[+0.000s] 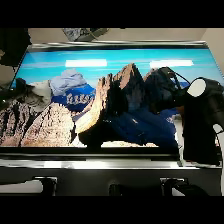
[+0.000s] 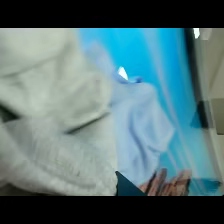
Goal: Fold the shirts.
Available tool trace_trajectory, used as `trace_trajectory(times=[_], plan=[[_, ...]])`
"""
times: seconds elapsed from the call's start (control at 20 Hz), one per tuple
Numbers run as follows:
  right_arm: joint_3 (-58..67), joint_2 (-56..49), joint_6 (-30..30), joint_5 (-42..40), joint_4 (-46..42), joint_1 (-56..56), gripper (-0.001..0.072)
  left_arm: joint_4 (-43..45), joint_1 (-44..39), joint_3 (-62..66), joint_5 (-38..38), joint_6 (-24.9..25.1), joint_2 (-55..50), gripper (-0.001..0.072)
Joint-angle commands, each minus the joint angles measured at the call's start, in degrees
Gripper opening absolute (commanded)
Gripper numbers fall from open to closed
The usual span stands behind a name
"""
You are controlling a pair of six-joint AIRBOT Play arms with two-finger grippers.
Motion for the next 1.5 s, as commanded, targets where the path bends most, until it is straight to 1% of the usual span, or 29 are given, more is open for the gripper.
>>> trace_trajectory(times=[0.0,0.1,0.2,0.3,0.4,0.45,0.5,0.6,0.65,0.8,0.95,1.1,1.15,1.2,1.25,1.3,1.35,1.45], plan=[[0.09,0.96,-1.2,3.5,-1.92,0.07,0.0678,-2.16,-1.51,2.71,-2.69,7.61,17.03,0.0026],[0.09,2.6,-1.2,4.79,-2.1,0.07,0.0678,-2.16,-5.38,2.6,-4.44,7.52,28.33,0.0026],[0.09,5.2,-1.2,5.03,-2.14,0.07,0.0678,-2.19,-12.13,2.47,-3.28,4.98,37.24,0.0026],[0.09,8.22,-1.2,4.87,-2.45,0.07,0.0678,-2.14,-22.03,2.45,2.51,1.68,43.63,0.0026],[0.11,11.58,-1.2,4.9,-4.55,0.07,0.0679,-1.84,-32.02,2.45,10.54,1.51,46.16,0.0026],[0.28,13.18,-1.2,5.05,-6.32,0.07,0.0679,-1.11,-36.09,2.34,13.11,1.49,46.16,0.0026],[0.72,14.86,-1.16,5.35,-8.37,0.07,0.068,-0.55,-39.56,1.73,14.29,1.27,45.51,0.0026],[2.56,17.29,-1.14,6.91,-12.22,0.07,0.068,-0.37,-44.35,-1.86,14.01,-2.75,43.19,0.0026],[3.82,17.99,-1.18,8.22,-13.92,0.07,0.068,-0.37,-46.6,-4.85,14.05,-3.91,41.86,0.0026],[5.42,18.62,-1.38,10.43,-16.59,0.07,0.068,-0.44,-52.3,-16.41,13.99,-4.15,35.67,0.0026],[5.4,17.49,-1.36,11.23,-16.46,0.07,0.0679,-0.44,-55.89,-22.51,13.75,-4.5,25.35,0.0026],[5.35,14.51,-1.33,11.76,-15.85,0.07,0.0678,-0.44,-54.77,-20.81,11.06,-4.48,13.62,0.0027],[5.35,12.92,-1.33,12.41,-15.21,0.07,0.0678,-0.44,-52.94,-19.08,7.89,-4.48,10.67,0.012],[5.35,11.21,-1.36,13.16,-14.27,0.07,0.0678,-0.44,-50.62,-16.94,3.76,-4.48,8.72,0.0501],[5.35,9.09,-1.77,13.66,-12.59,0.07,0.0678,-0.07,-47.41,-14.36,-1.4,-4.04,7.56,0.0702],[5.35,6.88,-3.34,13.77,-10.34,0.07,0.0679,1.55,-43.95,-12.04,-6.05,-2.54,7.39,0.0695],[5.35,4.15,-5.29,13.46,-7.96,0.07,0.0679,5.77,-39.95,-9.51,-11.54,-3.08,7.74,0.0677],[5.35,-2.14,-8.81,13.75,-3.93,0.0,0.0679,18.53,-32.81,-5.92,-23.76,-7.85,8.92,0.0678]])
